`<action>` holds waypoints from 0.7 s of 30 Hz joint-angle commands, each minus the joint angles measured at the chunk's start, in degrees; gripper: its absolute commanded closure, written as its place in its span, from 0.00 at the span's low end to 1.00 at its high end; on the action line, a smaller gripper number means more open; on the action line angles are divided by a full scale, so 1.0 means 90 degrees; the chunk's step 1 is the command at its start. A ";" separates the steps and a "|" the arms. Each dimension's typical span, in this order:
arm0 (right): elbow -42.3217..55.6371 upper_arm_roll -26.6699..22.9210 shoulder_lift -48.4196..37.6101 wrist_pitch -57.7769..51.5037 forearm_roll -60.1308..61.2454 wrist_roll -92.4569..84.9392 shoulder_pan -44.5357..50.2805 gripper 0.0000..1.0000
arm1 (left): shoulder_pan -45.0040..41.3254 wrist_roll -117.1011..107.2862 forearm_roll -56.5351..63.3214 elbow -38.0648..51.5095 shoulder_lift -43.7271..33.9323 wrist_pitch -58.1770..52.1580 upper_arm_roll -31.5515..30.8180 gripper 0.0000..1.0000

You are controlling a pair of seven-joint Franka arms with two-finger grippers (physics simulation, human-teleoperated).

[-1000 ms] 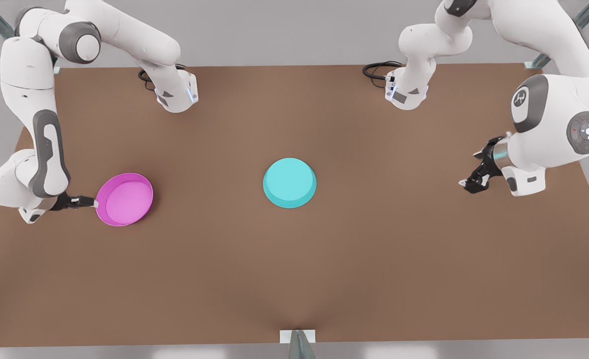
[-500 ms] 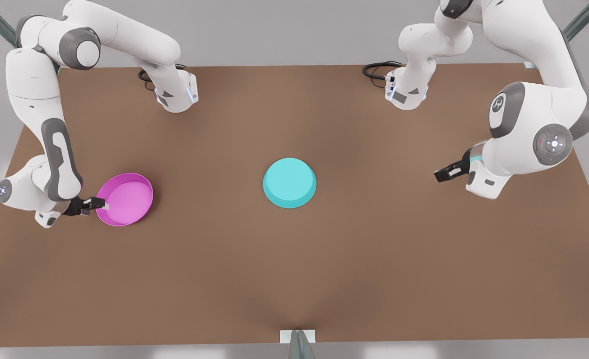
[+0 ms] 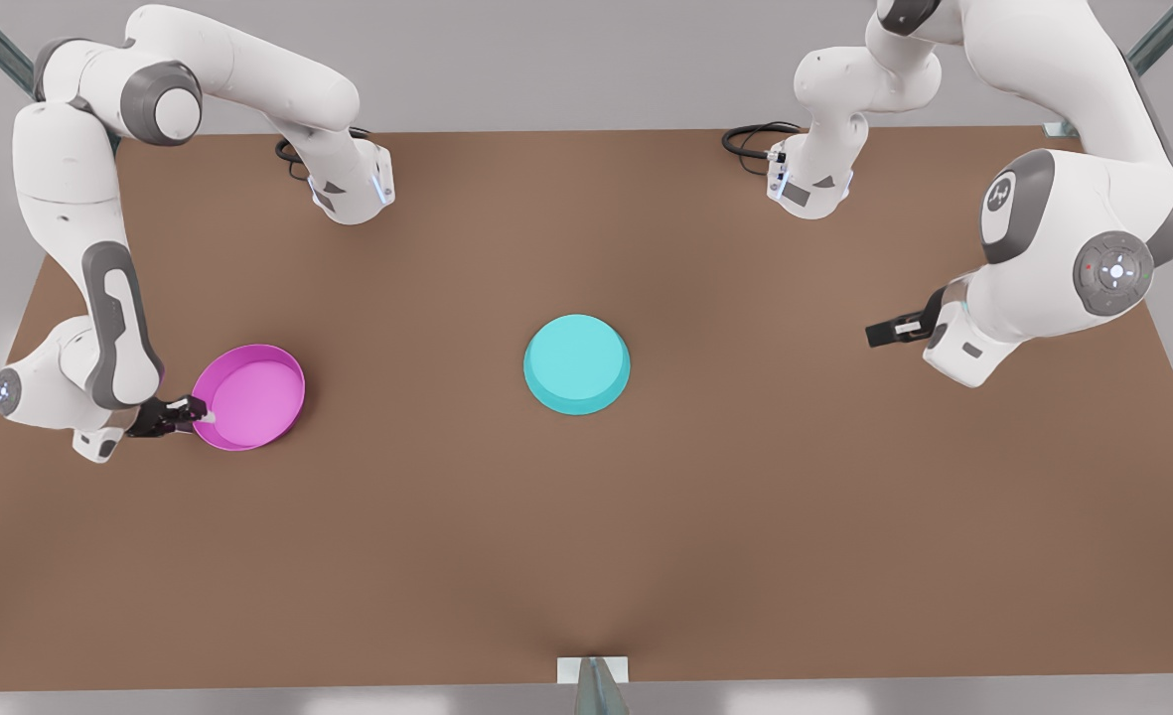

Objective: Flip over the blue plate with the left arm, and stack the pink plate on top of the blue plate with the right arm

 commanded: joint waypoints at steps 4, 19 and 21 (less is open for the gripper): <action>-0.0019 0.0000 0.0059 0.0000 -0.0007 -0.0639 0.0009 0.37 | -0.0001 0.0954 -0.0003 0.0004 -0.0016 -0.0125 -0.0009 0.00; 0.0167 0.0303 -0.0253 -0.1005 0.0247 -0.0757 -0.0050 0.79 | 0.0019 0.0856 -0.0325 0.0200 0.0072 -0.0213 0.0070 0.00; 0.0167 0.0313 -0.0399 -0.1386 0.0540 -0.0766 0.0018 0.79 | 0.0057 0.0944 -0.0364 0.0200 0.0092 -0.0213 0.0070 0.00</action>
